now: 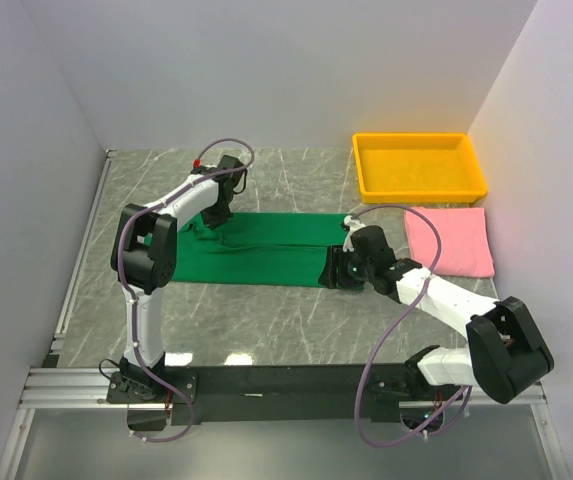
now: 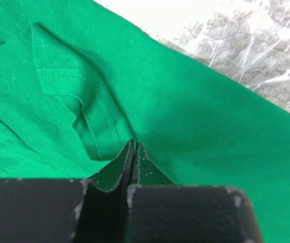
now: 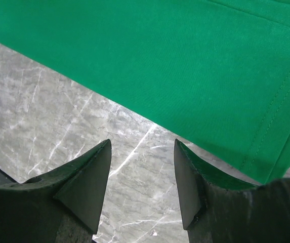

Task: Fold and stack the t-shirts
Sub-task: Fold the tshirt

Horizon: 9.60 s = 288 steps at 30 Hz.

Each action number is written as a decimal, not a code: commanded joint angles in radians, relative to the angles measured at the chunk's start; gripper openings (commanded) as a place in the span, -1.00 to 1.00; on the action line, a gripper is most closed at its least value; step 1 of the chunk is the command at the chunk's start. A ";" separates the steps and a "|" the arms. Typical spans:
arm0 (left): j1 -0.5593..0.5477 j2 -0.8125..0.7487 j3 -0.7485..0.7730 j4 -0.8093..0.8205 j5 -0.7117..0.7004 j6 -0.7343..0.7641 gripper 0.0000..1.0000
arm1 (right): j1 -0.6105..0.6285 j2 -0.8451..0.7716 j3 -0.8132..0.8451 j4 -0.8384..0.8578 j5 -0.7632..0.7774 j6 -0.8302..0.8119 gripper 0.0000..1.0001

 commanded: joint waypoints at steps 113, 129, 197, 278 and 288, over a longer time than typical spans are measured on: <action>0.264 0.058 0.088 0.342 0.123 0.251 -0.51 | 0.034 0.046 0.027 -0.018 0.006 -0.025 0.15; 0.264 0.122 0.093 0.321 0.179 0.251 -0.24 | 0.037 0.050 0.018 -0.011 0.005 -0.022 0.15; 0.301 -0.127 0.004 0.317 0.026 0.170 0.38 | 0.037 0.082 0.105 -0.090 0.207 0.014 0.15; 0.118 0.023 -0.062 0.201 0.076 0.064 0.37 | 0.460 0.480 0.413 -0.446 0.068 -0.129 0.20; 0.049 0.265 0.203 0.178 0.107 0.197 0.48 | 0.620 0.619 0.547 -0.525 -0.087 -0.120 0.15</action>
